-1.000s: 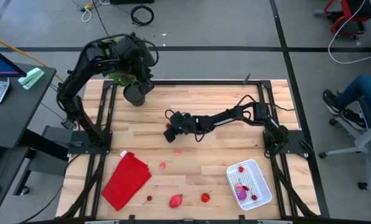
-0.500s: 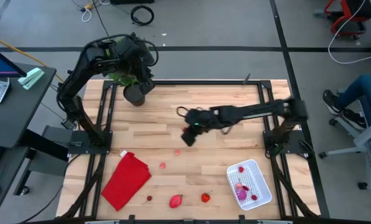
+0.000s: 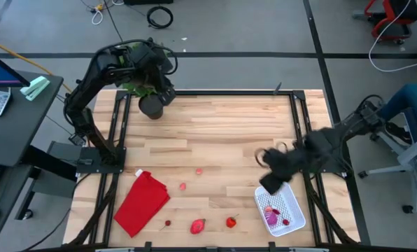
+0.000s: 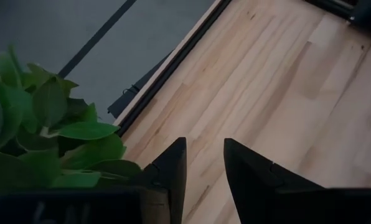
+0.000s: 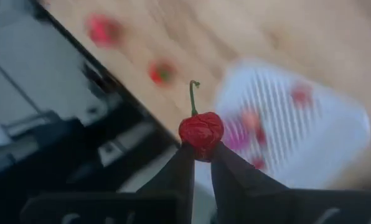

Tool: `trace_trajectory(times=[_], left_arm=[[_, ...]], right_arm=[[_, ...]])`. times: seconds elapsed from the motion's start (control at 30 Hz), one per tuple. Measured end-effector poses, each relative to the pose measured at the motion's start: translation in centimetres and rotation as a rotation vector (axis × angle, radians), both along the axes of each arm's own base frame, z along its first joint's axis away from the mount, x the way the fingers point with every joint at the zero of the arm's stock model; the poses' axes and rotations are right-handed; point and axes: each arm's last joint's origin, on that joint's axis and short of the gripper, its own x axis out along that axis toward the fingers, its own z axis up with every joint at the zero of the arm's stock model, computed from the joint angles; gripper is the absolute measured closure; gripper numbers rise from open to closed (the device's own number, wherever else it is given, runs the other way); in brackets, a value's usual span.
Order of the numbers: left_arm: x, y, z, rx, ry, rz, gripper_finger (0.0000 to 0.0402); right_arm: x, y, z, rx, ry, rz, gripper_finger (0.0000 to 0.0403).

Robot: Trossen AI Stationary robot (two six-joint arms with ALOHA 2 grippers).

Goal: Pick and placing Produce into tupperware
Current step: Put the red cherry into the white basket

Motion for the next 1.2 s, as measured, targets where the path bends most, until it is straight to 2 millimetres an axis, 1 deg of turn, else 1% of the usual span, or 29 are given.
trace_trajectory(times=[0.1,0.2,0.3,0.4,0.57,0.73,0.83,1.03,1.2], left_arm=[[0.3,-0.5,-0.1,-0.012,-0.007,-0.004,0.0289],[0.8,-1.1,-0.2,-0.029,-0.016,-0.007,0.0289],[1.3,-1.6,-0.4,-0.044,-0.023,-0.009,0.0289],[2.0,-2.2,-0.5,-0.055,-0.033,-0.018,0.0289],[3.6,-3.1,-1.4,-0.055,-0.036,-0.062,0.0289],[5.4,-3.7,-2.5,-0.062,-0.014,-0.094,0.0289],[6.3,-4.0,-3.1,-0.068,0.005,-0.106,0.0289],[7.4,-4.4,-3.9,-0.074,0.028,-0.126,0.0289],[7.8,-4.9,-4.3,-0.085,0.034,-0.127,0.0289]], right_arm=[[-1.6,2.3,-0.9,0.023,0.163,0.014,0.0355],[-2.5,4.5,-2.7,0.037,0.303,0.034,0.0355],[-2.7,6.2,-4.4,0.043,0.399,0.066,0.0355],[-2.5,7.3,-6.5,0.027,0.434,0.102,0.0355],[-2.0,7.5,-9.7,-0.030,0.500,0.094,0.0355],[-1.8,6.9,-12.1,-0.076,0.536,0.113,0.0355],[-1.5,6.4,-13.2,-0.061,0.517,0.127,0.0350],[-0.7,5.6,-14.9,-0.031,0.458,0.130,0.0306],[-0.3,5.0,-15.7,-0.034,0.412,0.144,0.0268]])
